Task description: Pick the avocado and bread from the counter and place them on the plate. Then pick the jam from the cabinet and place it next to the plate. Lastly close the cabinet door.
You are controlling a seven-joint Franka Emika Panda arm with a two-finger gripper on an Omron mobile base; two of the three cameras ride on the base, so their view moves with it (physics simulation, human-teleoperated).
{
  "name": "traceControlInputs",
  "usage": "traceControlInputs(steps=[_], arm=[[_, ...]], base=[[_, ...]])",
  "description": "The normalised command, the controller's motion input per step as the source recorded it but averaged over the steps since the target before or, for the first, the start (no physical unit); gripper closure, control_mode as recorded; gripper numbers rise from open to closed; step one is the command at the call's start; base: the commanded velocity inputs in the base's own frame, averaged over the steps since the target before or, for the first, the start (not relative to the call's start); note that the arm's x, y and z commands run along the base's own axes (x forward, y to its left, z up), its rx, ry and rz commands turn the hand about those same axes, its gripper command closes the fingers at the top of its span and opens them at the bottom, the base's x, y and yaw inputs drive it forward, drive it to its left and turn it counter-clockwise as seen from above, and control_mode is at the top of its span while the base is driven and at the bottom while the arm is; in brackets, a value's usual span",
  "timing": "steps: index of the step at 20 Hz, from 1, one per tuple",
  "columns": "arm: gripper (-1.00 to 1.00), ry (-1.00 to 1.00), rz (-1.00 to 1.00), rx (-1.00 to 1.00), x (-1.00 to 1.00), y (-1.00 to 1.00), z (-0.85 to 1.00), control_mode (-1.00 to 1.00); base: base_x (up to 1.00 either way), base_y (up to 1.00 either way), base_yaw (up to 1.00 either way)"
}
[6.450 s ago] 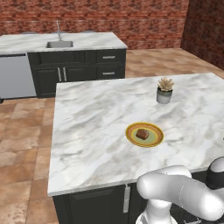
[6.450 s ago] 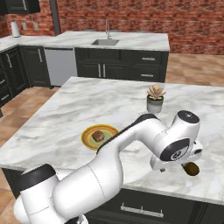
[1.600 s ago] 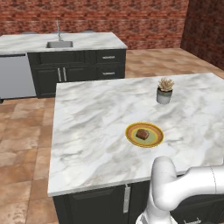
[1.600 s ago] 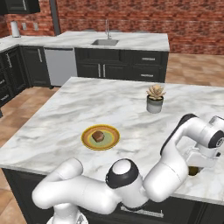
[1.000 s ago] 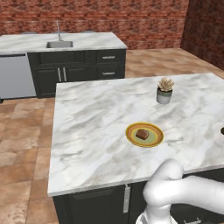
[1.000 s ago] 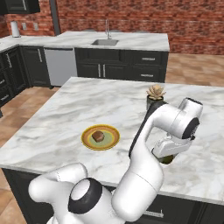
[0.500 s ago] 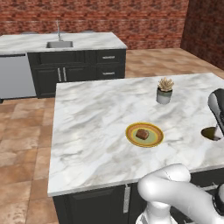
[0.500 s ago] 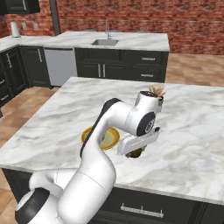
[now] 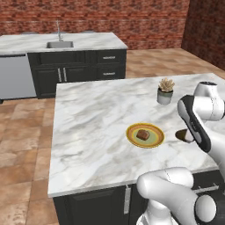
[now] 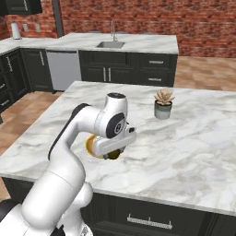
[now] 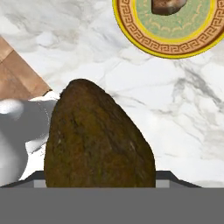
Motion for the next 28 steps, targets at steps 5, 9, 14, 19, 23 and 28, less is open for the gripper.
traceControlInputs(steps=[5,9,14,19,23,28], arm=[[1.0,0.0,0.02,0.0,0.65,0.4,0.0,-1.0],[1.0,0.0,0.09,0.03,0.69,0.0,0.0,-1.0],[1.0,0.0,0.09,0.03,0.66,0.0,0.0,-1.0],[1.0,0.0,0.1,0.01,0.58,0.18,-0.01,-1.0],[1.0,0.0,0.12,0.0,0.46,0.19,-0.18,-1.0],[1.0,0.0,0.14,0.01,0.41,0.04,-0.38,-1.0]], base=[[0.0,0.0,0.0],[0.0,0.0,0.0],[0.0,0.0,0.0],[0.0,0.0,0.0],[0.0,0.0,0.0],[0.0,0.0,0.0]])
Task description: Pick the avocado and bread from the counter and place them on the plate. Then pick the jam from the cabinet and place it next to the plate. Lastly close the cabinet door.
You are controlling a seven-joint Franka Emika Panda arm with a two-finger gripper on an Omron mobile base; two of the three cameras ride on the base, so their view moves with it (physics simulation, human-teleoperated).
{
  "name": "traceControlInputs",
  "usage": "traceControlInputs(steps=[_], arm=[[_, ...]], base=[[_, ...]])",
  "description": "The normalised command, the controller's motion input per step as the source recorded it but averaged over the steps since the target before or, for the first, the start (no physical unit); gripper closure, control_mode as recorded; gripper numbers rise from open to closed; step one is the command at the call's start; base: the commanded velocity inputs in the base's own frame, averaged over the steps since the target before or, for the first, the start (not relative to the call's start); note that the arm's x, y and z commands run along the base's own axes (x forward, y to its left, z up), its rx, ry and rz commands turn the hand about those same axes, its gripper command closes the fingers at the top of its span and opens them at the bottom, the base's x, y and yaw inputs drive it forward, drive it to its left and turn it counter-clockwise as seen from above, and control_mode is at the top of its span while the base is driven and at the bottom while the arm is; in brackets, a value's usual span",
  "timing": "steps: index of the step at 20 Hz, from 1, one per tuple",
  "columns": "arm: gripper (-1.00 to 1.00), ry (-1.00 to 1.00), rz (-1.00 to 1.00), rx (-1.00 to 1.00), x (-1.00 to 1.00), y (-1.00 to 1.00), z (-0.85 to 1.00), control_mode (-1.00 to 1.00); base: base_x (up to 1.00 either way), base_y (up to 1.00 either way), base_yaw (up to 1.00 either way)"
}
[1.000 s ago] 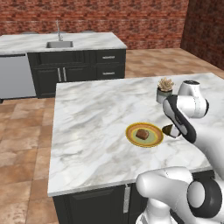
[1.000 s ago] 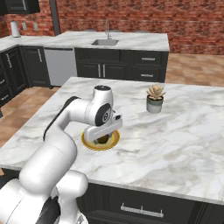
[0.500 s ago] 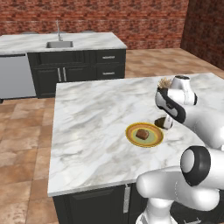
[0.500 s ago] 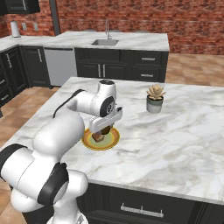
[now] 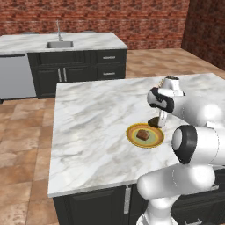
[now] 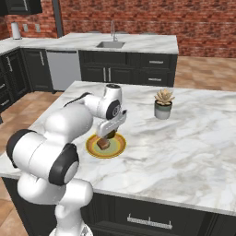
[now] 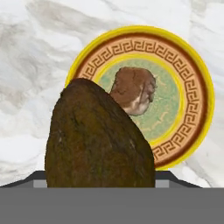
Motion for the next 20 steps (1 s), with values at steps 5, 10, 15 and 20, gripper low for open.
traceControlInputs(steps=[5,10,15,20], arm=[[1.0,0.0,0.13,0.0,0.24,0.0,-0.47,-1.0],[1.0,0.0,0.11,0.0,0.24,0.06,-0.36,-1.0],[1.0,0.0,0.12,0.0,0.35,0.06,-0.34,-1.0],[1.0,0.0,0.13,0.01,0.18,0.0,-0.32,-1.0]], base=[[0.0,0.0,0.0],[0.0,0.0,0.0],[0.0,0.0,0.0],[0.0,0.0,0.0]])
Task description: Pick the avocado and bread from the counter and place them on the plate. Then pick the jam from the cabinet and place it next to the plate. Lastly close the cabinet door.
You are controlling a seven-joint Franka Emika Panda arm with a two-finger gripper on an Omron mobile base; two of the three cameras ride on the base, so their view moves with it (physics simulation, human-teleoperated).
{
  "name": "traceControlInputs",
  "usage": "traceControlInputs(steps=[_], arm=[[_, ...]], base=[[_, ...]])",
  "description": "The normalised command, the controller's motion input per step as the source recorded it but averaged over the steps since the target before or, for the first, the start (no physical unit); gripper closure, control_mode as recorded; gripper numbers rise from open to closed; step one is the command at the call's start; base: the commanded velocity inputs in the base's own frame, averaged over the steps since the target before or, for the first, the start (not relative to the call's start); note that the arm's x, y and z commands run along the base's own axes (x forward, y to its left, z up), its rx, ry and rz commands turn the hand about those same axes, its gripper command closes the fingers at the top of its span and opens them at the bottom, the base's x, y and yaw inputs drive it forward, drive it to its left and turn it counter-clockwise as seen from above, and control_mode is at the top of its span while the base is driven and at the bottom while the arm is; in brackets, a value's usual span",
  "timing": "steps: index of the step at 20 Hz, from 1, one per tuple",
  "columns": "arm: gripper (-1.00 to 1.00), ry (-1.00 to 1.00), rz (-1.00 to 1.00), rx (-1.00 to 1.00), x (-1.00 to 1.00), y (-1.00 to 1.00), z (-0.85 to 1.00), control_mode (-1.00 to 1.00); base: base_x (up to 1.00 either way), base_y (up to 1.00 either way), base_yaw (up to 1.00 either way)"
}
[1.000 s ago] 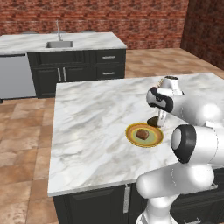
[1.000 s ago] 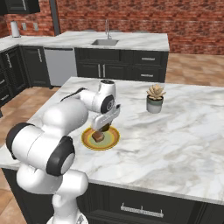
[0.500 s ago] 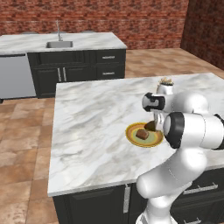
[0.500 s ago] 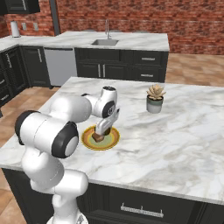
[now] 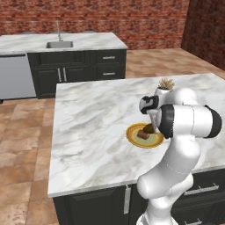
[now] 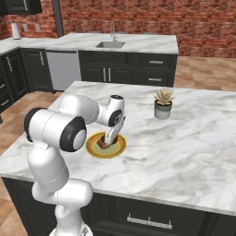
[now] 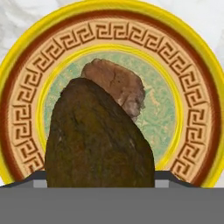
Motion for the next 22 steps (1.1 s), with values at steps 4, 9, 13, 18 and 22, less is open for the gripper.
traceControlInputs(steps=[4,9,13,18,22], arm=[[1.0,0.0,0.11,0.0,0.14,0.0,-0.25,-1.0],[1.0,0.0,0.08,0.0,0.03,0.17,-0.29,-1.0],[-1.0,0.0,0.03,-0.03,-0.06,0.66,-0.22,-1.0],[-1.0,-0.03,0.02,-0.01,-0.23,0.33,-0.11,-1.0],[-1.0,-0.16,0.07,0.0,-0.68,0.0,-0.05,-1.0]], base=[[0.0,0.0,0.0],[0.0,0.0,0.0],[0.0,0.0,0.0],[0.0,0.0,0.0],[0.0,0.0,0.0]])
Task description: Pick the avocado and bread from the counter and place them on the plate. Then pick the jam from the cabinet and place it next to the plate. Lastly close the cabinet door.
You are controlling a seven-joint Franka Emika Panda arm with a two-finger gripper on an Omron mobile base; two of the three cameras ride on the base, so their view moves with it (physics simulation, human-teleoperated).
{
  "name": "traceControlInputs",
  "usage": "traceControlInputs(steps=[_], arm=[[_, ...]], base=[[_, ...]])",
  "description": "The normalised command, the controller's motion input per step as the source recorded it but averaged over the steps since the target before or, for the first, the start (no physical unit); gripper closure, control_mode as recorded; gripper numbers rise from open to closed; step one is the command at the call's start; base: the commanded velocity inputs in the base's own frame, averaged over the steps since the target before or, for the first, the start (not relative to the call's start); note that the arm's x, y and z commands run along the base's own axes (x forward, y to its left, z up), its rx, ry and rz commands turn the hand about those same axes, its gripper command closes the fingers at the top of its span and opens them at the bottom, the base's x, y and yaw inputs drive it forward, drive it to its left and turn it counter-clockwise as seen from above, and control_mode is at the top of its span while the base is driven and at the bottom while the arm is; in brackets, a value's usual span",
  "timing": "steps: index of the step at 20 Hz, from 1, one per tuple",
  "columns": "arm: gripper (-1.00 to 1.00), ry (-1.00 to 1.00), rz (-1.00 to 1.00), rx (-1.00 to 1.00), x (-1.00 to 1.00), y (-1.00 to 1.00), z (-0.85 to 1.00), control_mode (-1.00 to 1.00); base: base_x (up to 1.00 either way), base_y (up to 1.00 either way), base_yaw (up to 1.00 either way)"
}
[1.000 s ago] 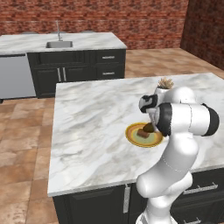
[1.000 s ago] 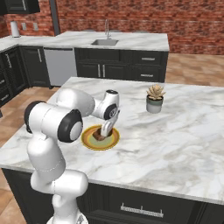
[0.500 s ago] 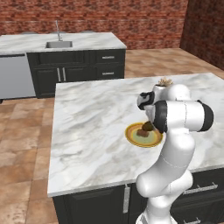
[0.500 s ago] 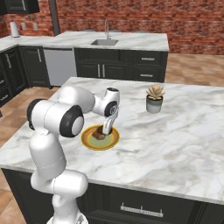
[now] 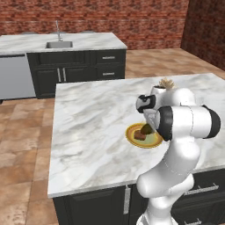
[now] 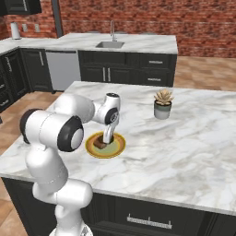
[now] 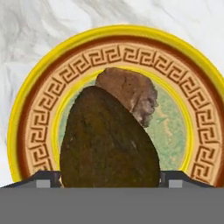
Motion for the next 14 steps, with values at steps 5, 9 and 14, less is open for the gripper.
traceControlInputs(steps=[5,9,14], arm=[[-1.0,-0.17,0.07,0.0,-0.61,0.0,-0.01,-1.0],[-1.0,-0.19,0.11,0.0,-0.36,0.0,-0.01,-1.0],[-1.0,-0.24,0.11,0.0,-0.07,0.0,0.0,-1.0]], base=[[0.0,0.0,0.0],[0.0,0.0,0.0],[0.0,0.0,0.0]])
